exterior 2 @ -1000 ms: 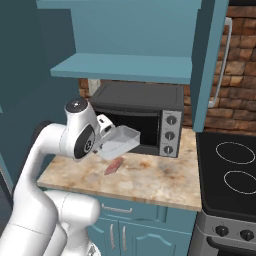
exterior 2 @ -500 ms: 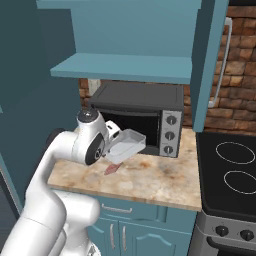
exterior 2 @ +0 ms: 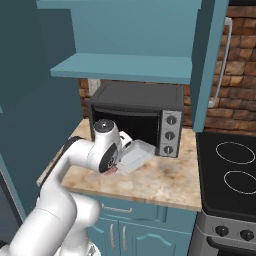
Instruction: Retrieve the tupperware from the cabinet, then place the raw meat into the tupperware to avoid contamination.
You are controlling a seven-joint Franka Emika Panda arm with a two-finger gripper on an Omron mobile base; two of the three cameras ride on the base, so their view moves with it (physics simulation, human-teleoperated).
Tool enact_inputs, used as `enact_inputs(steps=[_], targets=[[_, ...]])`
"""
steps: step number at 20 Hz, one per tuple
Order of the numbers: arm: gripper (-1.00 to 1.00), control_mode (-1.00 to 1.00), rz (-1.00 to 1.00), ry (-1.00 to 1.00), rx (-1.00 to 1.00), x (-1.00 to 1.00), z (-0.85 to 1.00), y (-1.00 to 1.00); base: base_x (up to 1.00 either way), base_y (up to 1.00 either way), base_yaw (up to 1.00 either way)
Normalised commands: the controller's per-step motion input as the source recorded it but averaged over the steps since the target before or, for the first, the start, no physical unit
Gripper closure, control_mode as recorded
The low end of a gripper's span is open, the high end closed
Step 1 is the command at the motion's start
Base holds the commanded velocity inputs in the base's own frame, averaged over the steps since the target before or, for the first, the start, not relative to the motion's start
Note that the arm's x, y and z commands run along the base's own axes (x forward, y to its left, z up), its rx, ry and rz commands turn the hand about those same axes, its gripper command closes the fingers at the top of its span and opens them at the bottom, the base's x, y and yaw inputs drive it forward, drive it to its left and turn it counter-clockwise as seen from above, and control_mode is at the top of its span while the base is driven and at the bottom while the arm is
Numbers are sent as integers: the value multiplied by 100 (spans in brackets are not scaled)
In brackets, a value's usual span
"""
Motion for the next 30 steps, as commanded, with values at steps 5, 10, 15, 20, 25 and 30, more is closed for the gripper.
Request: enact_inputs(steps=[5, 10, 15, 20, 25, 30], targets=[[100, -100, 0, 6, 0, 21, -41, -25, 0, 0, 0], [100, -100, 0, 5, 0, 26, -40, -12, 0, 0, 0], [100, -100, 1, 4, 0, 33, -36, -11, 0, 0, 0], [100, -100, 1, 6, 0, 33, -27, -16, 0, 0, 0], [100, -100, 2, 7, 0, 28, -19, -15, 0, 0, 0], [100, -100, 1, 9, 0, 31, -12, -9, 0, 0, 0]])
